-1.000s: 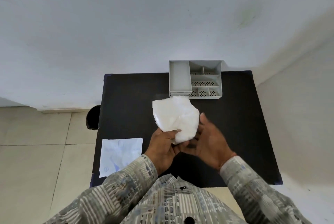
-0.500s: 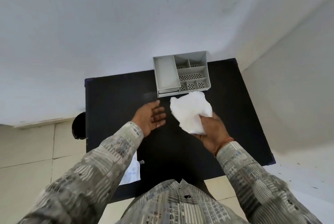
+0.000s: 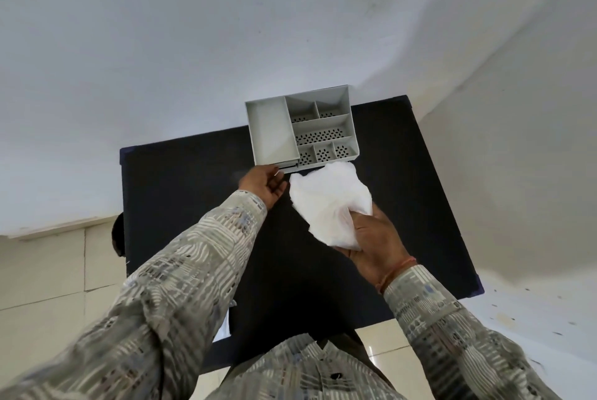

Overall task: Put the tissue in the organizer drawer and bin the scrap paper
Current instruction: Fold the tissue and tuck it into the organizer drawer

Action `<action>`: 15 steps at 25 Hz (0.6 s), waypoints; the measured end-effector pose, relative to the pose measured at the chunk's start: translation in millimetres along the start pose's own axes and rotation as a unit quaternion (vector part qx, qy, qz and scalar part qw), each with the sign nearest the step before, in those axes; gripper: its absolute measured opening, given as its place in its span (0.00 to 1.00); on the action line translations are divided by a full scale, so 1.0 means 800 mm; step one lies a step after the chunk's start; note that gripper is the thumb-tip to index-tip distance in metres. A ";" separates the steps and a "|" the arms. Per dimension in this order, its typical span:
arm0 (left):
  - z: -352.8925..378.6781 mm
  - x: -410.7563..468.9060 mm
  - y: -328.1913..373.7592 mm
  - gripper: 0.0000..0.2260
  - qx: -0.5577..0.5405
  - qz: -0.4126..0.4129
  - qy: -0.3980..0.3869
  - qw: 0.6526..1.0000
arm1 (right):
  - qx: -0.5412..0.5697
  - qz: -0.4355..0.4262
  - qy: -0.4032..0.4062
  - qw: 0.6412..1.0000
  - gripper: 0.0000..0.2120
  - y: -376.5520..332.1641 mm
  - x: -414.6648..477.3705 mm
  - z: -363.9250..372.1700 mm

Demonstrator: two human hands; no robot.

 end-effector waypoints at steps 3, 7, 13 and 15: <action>-0.004 0.013 -0.009 0.10 -0.010 0.012 0.025 1.000 | -0.009 0.002 -0.009 1.000 0.18 -0.015 0.006 -0.005; -0.013 0.002 -0.027 0.10 0.016 0.047 0.062 0.997 | -0.018 0.013 -0.021 1.000 0.18 -0.030 0.018 -0.004; -0.050 -0.028 -0.084 0.22 0.063 0.057 0.054 0.995 | -0.016 0.024 -0.051 0.998 0.18 -0.039 0.030 -0.002; -0.059 -0.039 -0.096 0.17 0.068 0.061 0.050 0.995 | -0.017 0.028 -0.056 0.998 0.19 -0.040 0.033 0.000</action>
Point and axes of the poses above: each hand's wrist, its own x-axis towards the middle knuckle, its own z-axis out of the palm, y = z × x, the point moved 4 cm from there along x, towards the middle knuckle, and after that the axes turned 2 degrees about -z, right-handed, at the moved point
